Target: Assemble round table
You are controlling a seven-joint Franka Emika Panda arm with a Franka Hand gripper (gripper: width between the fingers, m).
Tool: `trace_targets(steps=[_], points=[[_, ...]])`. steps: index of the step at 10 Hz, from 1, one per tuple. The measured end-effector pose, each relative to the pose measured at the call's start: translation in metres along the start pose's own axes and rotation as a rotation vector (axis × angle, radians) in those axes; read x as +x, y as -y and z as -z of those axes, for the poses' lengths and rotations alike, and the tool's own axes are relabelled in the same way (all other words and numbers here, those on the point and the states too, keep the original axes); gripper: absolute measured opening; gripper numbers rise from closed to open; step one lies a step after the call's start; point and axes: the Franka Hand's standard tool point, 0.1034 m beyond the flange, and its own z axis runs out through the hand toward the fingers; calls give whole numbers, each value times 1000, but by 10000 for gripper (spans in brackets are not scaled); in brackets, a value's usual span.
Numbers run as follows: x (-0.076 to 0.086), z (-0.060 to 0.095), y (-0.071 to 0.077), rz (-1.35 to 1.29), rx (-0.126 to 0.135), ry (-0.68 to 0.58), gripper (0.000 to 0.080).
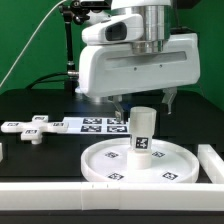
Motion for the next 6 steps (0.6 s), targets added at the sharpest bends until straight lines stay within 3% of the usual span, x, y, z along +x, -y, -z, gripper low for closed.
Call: trace_targets(steps=[3, 5, 6], points=[[-2, -3, 0, -4, 4, 6, 649], [-2, -5, 5, 1, 8, 7, 402], [-2, -5, 5, 1, 8, 7, 402]])
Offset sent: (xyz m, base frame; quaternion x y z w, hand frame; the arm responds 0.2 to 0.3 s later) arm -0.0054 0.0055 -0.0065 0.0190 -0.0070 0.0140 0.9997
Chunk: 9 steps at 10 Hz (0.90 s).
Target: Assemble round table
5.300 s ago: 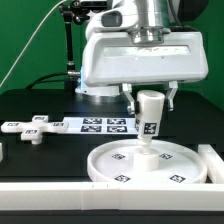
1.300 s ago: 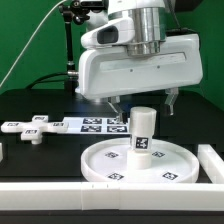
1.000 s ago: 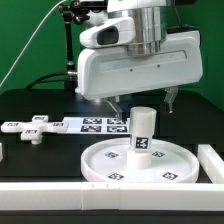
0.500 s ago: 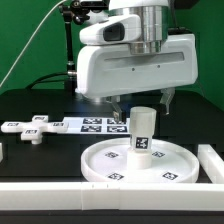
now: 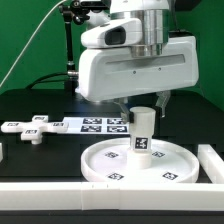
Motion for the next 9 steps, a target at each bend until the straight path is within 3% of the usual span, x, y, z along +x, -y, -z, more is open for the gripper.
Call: trace_targets(steps=[4, 6, 9], points=[[0, 0, 0, -23, 2, -1, 406], [2, 0, 1, -259, 10, -26, 406], [1, -1, 3, -638, 0, -86, 407]])
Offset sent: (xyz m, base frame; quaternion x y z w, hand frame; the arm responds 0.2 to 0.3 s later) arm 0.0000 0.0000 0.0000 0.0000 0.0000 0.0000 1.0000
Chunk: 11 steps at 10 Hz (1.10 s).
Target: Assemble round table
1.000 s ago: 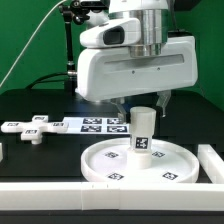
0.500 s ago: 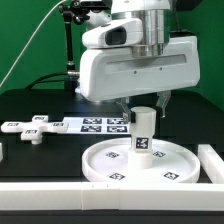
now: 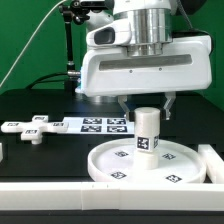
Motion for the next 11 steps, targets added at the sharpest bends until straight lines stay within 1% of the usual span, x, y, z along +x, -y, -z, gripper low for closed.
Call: trace_targets(steps=[2, 7, 8, 9, 10, 11], points=[[0, 0, -1, -276, 1, -2, 407], [0, 0, -2, -534, 26, 8, 409], [0, 0, -2, -645, 34, 14, 409], [-1, -1, -1, -820, 46, 26, 409], [-2, -1, 1, -896, 44, 31, 409], [-1, -2, 0, -1020, 54, 43, 409]])
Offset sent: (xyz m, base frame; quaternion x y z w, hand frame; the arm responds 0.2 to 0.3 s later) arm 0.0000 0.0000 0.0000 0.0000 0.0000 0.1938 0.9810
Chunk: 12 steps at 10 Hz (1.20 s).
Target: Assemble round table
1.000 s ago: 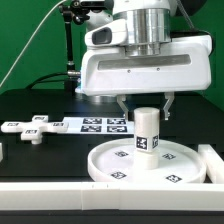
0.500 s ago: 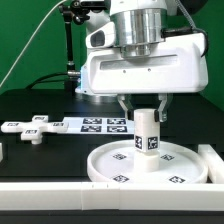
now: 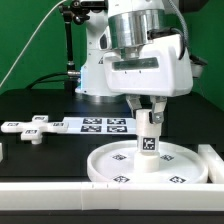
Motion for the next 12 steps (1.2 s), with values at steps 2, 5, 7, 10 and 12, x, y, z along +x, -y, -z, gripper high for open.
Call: trace_targets(steps=[2, 5, 7, 10, 12], points=[[1, 0, 0, -144, 12, 21, 409], [0, -1, -1, -479, 9, 67, 409], [-1, -2, -1, -583, 9, 74, 409], [-3, -2, -1, -575, 11, 80, 577], [-9, -1, 3, -420, 0, 73, 627]])
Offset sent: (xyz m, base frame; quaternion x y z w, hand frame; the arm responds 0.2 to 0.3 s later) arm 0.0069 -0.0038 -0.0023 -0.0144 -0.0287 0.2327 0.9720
